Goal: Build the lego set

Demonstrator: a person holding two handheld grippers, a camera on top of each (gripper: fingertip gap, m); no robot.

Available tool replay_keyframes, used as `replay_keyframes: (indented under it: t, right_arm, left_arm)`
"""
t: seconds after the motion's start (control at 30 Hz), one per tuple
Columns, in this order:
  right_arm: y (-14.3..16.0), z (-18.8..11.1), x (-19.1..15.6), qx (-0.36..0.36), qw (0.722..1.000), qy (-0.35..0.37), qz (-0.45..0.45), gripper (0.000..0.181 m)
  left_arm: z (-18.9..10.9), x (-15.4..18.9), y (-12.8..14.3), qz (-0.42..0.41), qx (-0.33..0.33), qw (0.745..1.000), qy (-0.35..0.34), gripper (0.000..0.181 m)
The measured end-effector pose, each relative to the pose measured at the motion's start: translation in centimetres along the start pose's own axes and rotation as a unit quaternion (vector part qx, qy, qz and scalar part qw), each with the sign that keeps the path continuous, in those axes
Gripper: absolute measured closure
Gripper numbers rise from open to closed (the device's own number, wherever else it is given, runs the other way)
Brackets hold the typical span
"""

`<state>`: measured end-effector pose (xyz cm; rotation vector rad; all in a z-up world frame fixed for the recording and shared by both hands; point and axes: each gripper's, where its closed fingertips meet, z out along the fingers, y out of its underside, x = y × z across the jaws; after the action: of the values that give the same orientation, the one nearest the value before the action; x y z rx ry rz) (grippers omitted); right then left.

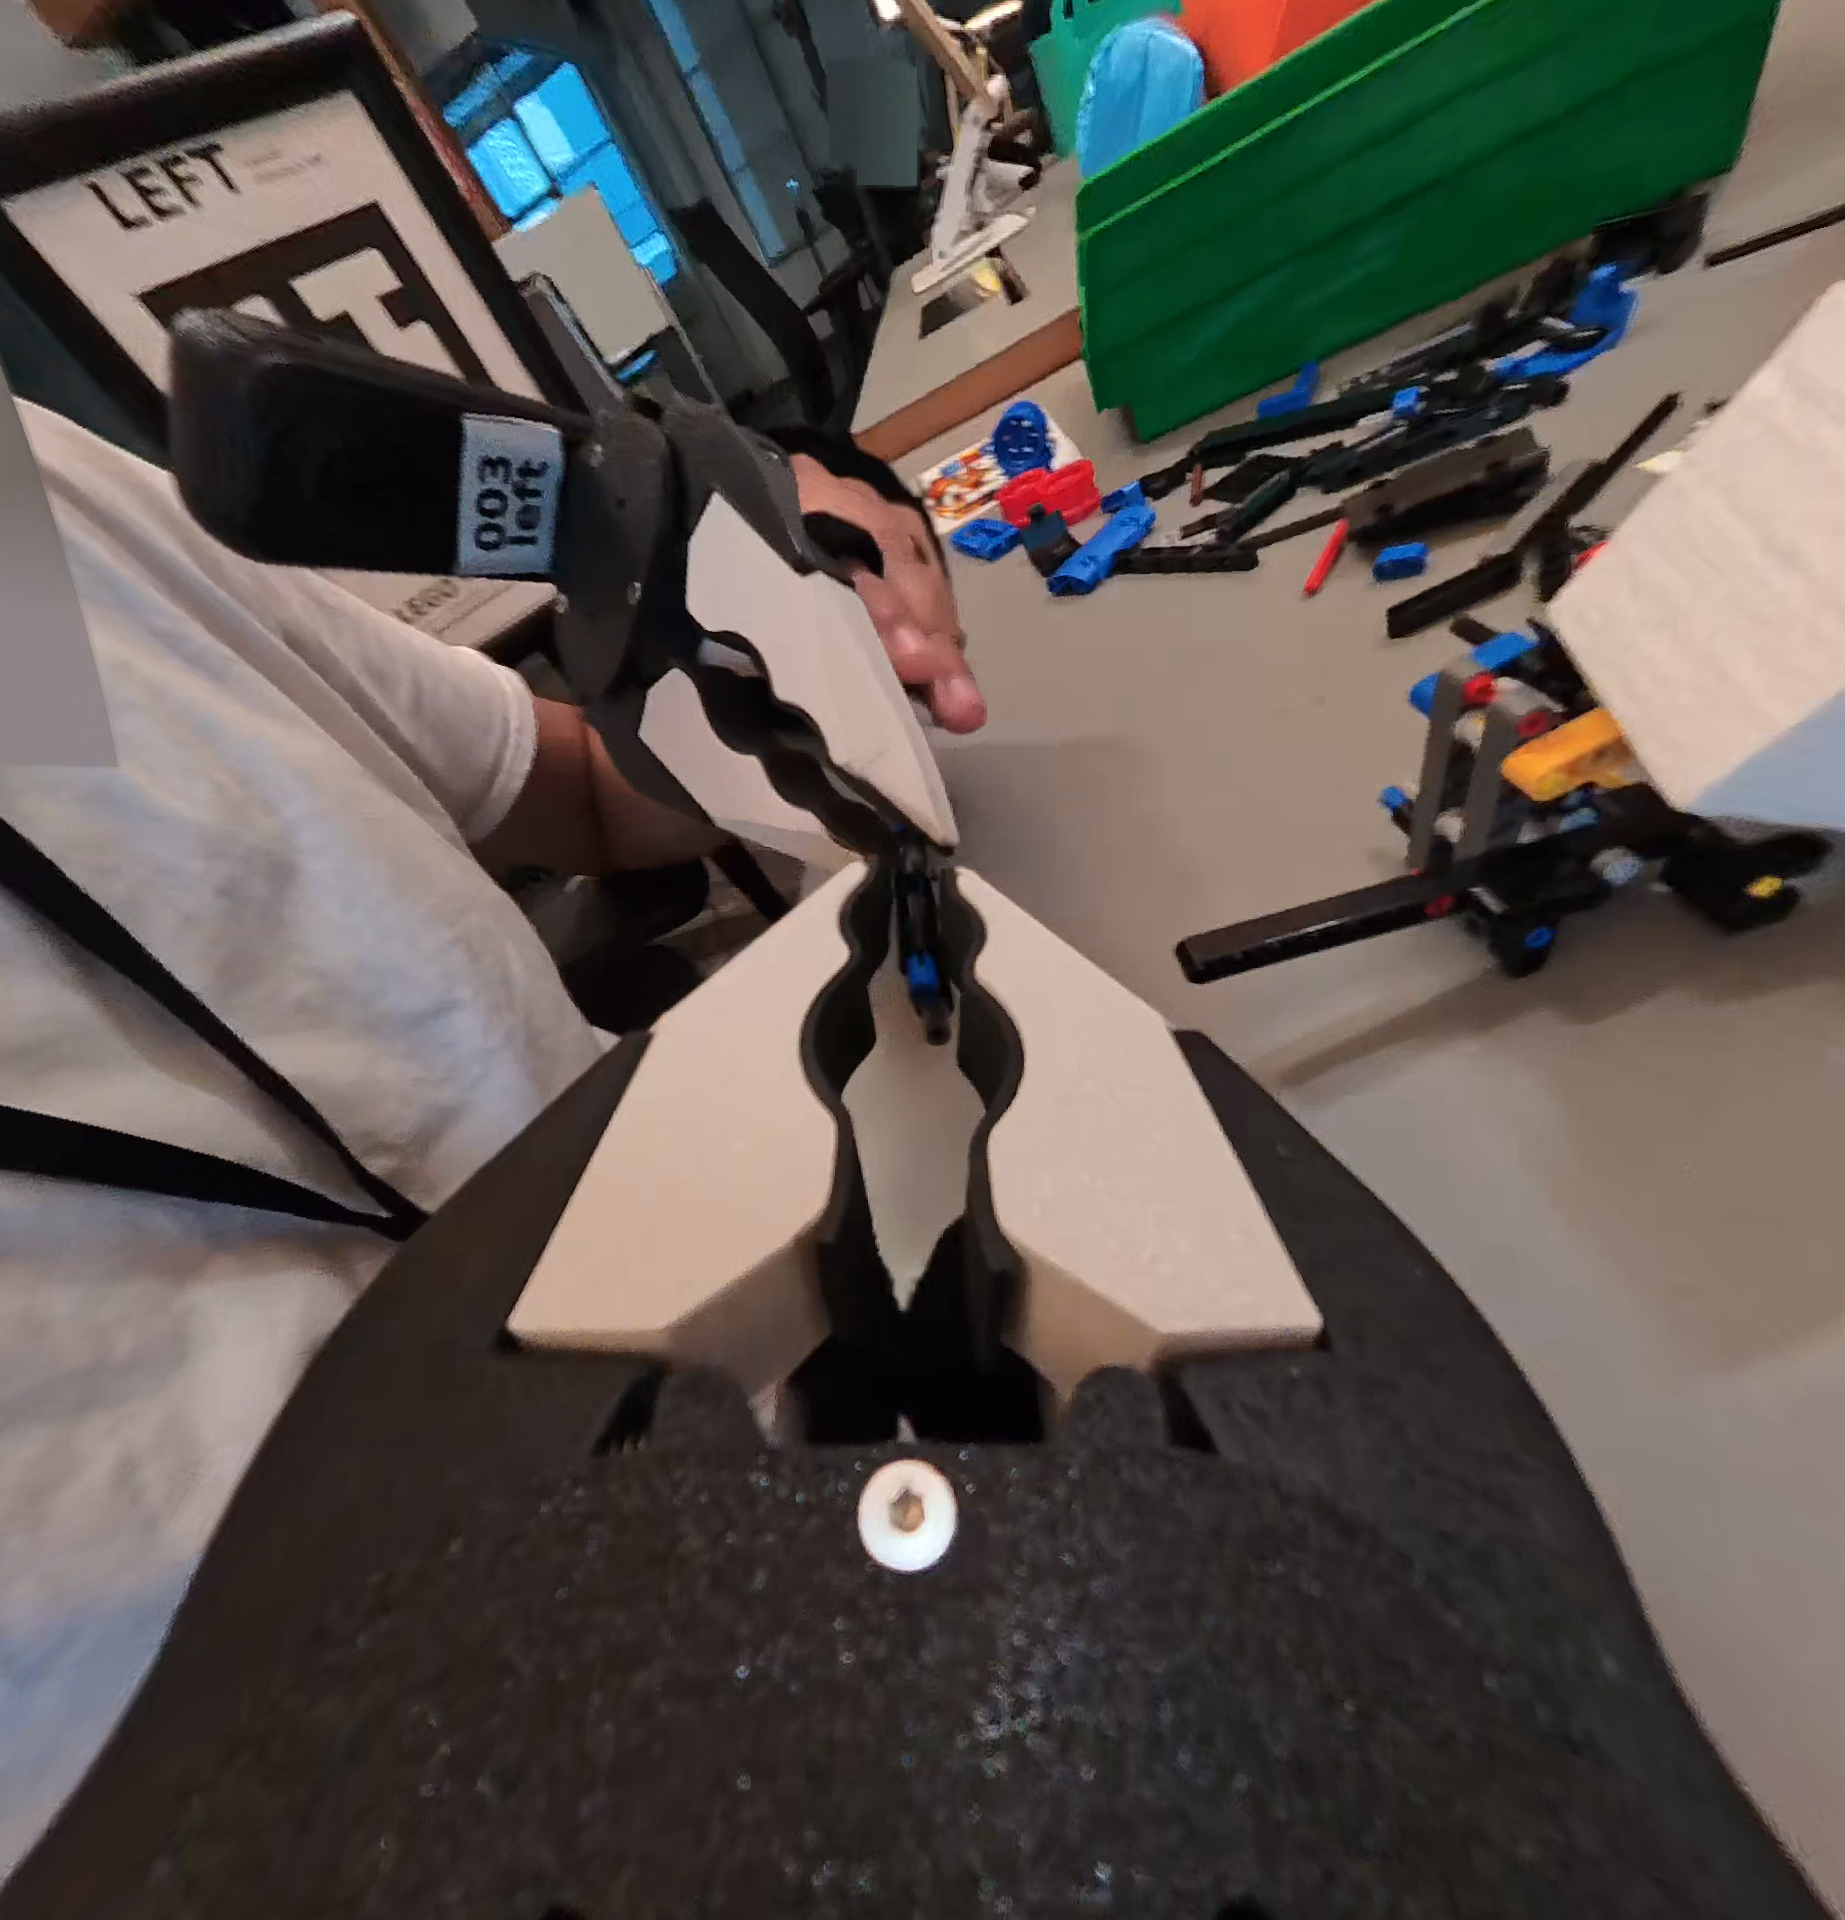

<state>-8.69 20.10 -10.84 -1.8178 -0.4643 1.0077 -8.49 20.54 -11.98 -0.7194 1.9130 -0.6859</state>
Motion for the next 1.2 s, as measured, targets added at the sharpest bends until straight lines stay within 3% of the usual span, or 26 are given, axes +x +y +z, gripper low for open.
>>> replay_keyframes:
  t: [0.1,0.23,0.3,0.5,0.63,0.77,0.93,1.07,1.13,1.2]
  right_arm:
    - [-1.3,-1.8,1.6,0.03,0.996,0.07,-0.04,0.157]
    - [-2.8,-6.1,5.6,0.05,0.964,0.239,-0.108,0.156]
    - [-3.2,-8.1,7.4,0.06,0.941,0.312,-0.12,0.156]
    - [-2.6,-13.3,11.8,0.031,0.866,0.479,-0.141,0.156]
    - [-2.4,-15.2,12.7,0.018,0.834,0.529,-0.154,0.158]
    - [-1.8,-15.8,13.4,0.013,0.832,0.537,-0.141,0.158]
    - [-1.9,-16.1,13.3,0.03,0.839,0.529,-0.122,0.159]
    - [-1.9,-16.1,13.4,0.029,0.84,0.529,-0.117,0.159]
    - [-1.8,-16.0,13.4,0.027,0.841,0.528,-0.116,0.159]
    - [-1.8,-15.8,13.1,0.029,0.843,0.524,-0.119,0.159]
  left_arm:
    - [0.3,-0.2,2.2,-0.125,-0.043,0.991,0.03,0.177]
    - [0.6,0.8,3.3,-0.343,-0.043,0.93,0.122,0.177]
    - [0.9,0.9,4.0,-0.402,-0.055,0.904,0.136,0.177]
    - [1.9,1.6,6.2,-0.38,-0.128,0.91,0.101,0.177]
    - [2.2,2.1,6.5,-0.367,-0.158,0.912,0.095,0.177]
    - [2.3,1.9,6.6,-0.348,-0.164,0.919,0.083,0.177]
    - [0.6,2.0,6.4,-0.316,-0.175,0.929,0.08,0.156]
    - [-2.3,-1.1,3.3,-0.303,-0.146,0.933,0.124,0.154]
    - [-2.8,-5.2,-0.2,-0.274,-0.116,0.944,0.143,0.155]
    - [-0.9,-10.0,-3.2,-0.215,-0.101,0.961,0.143,0.164]
